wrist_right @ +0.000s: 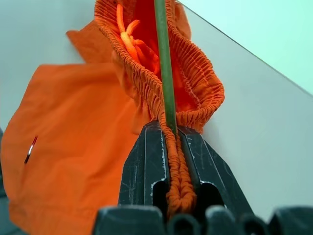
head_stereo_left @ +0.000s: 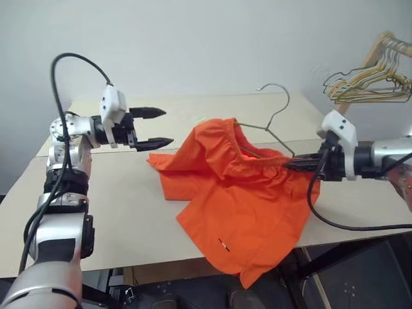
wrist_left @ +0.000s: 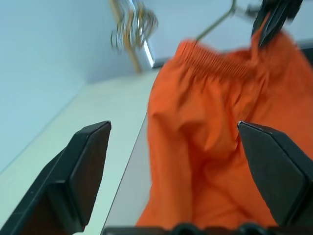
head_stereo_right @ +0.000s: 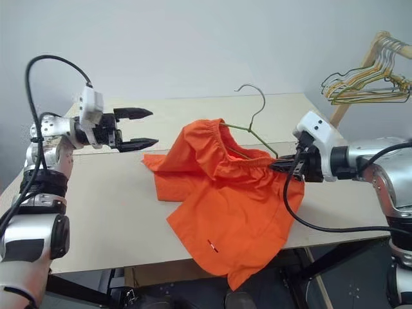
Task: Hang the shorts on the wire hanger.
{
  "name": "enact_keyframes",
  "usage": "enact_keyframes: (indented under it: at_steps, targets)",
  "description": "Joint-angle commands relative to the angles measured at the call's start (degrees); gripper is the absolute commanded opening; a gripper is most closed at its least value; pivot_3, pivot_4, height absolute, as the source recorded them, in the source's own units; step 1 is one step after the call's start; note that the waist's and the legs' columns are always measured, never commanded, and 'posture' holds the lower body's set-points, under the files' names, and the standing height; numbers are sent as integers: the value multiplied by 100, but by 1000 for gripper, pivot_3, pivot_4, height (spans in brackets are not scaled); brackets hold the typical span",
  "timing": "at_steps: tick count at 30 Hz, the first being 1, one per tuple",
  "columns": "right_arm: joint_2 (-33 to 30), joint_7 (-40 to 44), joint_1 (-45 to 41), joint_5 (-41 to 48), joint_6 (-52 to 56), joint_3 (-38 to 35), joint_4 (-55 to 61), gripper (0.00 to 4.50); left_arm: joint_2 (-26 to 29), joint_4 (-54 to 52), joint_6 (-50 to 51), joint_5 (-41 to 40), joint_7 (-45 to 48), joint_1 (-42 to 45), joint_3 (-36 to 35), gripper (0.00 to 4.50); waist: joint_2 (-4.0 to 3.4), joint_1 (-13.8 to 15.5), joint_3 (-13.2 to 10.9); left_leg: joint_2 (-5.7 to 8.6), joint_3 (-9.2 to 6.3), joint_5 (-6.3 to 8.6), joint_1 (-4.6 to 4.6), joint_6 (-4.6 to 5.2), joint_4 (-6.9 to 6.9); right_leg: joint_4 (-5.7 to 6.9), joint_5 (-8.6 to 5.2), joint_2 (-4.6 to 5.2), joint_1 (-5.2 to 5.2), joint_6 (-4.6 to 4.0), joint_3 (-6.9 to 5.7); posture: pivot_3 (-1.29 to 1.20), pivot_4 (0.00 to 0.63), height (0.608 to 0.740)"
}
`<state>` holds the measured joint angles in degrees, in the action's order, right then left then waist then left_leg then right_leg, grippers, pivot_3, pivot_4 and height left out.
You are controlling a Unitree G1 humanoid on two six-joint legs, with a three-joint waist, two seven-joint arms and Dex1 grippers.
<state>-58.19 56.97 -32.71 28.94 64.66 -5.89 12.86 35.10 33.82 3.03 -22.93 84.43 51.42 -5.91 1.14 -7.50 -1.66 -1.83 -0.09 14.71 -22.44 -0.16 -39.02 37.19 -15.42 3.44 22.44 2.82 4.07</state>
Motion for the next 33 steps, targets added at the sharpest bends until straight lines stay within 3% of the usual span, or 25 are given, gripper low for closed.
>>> enact_keyframes:
  at_steps: [1, 9, 16, 20, 25, 33]
  targets:
    - [38, -882, -68, -72, 854, -841, -177, 124, -107, -1023, 437, -471, -119, -304, -129, 4500, -1, -23, 1, 1, 0, 0, 1, 0, 0, 1, 0, 1, 0, 0, 0, -218, 0, 740]
    - [810, -2543, 85, -511, 2191, -2124, 12, 124, -622, -1948, 453, -608, -1053, -823, -225, 4500, -9, -161, 7, 1, -5, 0, 7, 0, 4, -1, 0, 0, -7, 0, 1, -243, 0, 740]
    - [1727, -4304, -742, -1635, 2783, -3154, -215, 124, -948, -2330, 599, -957, -1570, -944, -368, 4500, -37, -328, 23, 4, -9, 1, 8, 1, 8, -5, 0, 2, -7, 0, 10, -263, 0, 740]
    - [2376, -5571, -1008, -2533, 2265, -3239, -71, 124, -1191, -2708, 791, -1169, -1770, -1104, -286, 4500, -44, -395, 29, 3, -10, 0, 8, 1, 15, -6, -1, 1, -8, 2, 10, -257, 0, 740]
    - [2825, -6418, -1192, -3090, 1586, -3077, -304, 124, -1373, -2979, 800, -1041, -2042, -1311, -89, 4500, -69, -474, 38, 8, -12, 0, 12, 1, 18, -6, -1, 3, -8, 2, 22, -240, 0, 740]
    - [2750, -7727, -1942, -3521, 272, -3608, -1638, 124, -1319, -3268, 871, -1060, -2266, -1590, -10, 4500, -74, -546, 37, 10, -10, 0, 16, 1, 27, -8, -2, 1, -12, 3, 26, -219, 0, 740]
